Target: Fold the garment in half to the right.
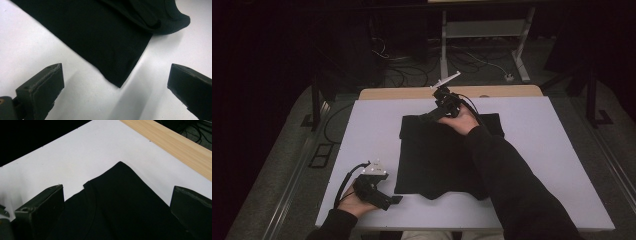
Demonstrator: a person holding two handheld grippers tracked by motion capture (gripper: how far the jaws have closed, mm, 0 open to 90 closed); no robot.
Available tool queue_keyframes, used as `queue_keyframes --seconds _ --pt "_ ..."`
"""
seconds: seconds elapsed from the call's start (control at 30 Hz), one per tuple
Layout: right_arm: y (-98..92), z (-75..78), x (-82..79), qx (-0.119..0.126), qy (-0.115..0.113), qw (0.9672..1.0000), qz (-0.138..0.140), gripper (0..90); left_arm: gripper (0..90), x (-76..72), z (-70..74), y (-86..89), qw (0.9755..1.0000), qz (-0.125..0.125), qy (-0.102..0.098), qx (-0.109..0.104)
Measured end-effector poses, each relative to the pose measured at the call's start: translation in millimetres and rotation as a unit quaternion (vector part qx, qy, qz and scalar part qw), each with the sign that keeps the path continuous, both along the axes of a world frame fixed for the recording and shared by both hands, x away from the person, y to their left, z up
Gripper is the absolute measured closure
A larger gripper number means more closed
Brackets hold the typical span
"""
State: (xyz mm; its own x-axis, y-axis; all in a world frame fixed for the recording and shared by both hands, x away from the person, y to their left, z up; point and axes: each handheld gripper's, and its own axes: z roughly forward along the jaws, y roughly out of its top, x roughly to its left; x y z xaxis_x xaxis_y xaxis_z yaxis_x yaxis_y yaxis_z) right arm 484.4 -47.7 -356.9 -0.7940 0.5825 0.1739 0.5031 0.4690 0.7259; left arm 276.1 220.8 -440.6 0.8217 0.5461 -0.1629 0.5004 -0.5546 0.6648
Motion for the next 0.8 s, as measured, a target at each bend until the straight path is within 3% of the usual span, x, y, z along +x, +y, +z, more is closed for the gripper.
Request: queue_keyframes --seconds 0.03,0.1,0.17,0.23,0.53,0.67,0.8 --pt "1.5 -0.6 1.1 0.0 0.001 1.0 0.0 0.0 1.9 -0.1 0.0 0.4 1.0 -0.004 -0.004 0.003" --pt "5.9 -2.3 4.7 -0.002 0.003 1.0 0.0 0.0 6.6 -3.1 -0.4 -1.2 0.9997 0.011 -0.018 -0.013" --pt "9.3 -3.6 7.8 0.0 0.004 1.0 -0.001 0.0 11.2 -3.4 -0.5 -0.8 0.9995 0.013 -0.018 -0.023" --pt "11.8 -4.5 10.2 -0.001 0.005 1.0 -0.001 0.0 12.2 -2.6 -2.1 -1.1 0.9997 0.009 -0.012 -0.018" --pt "24.0 -10.8 22.0 -0.01 0.009 0.9999 -0.011 0.0 23.0 -3.1 -4.2 -3.8 0.9996 -0.013 -0.027 0.006" --pt "29.3 -12.9 26.9 -0.01 0.01 0.9998 -0.013 0.0 32.2 -4.2 -4.5 -5.3 0.9994 -0.018 -0.028 0.002" --pt "35.4 -15.8 30.3 -0.01 0.009 0.9998 -0.013 0.0 41.5 -4.5 -4.9 -5.8 0.9993 -0.008 -0.037 0.0"
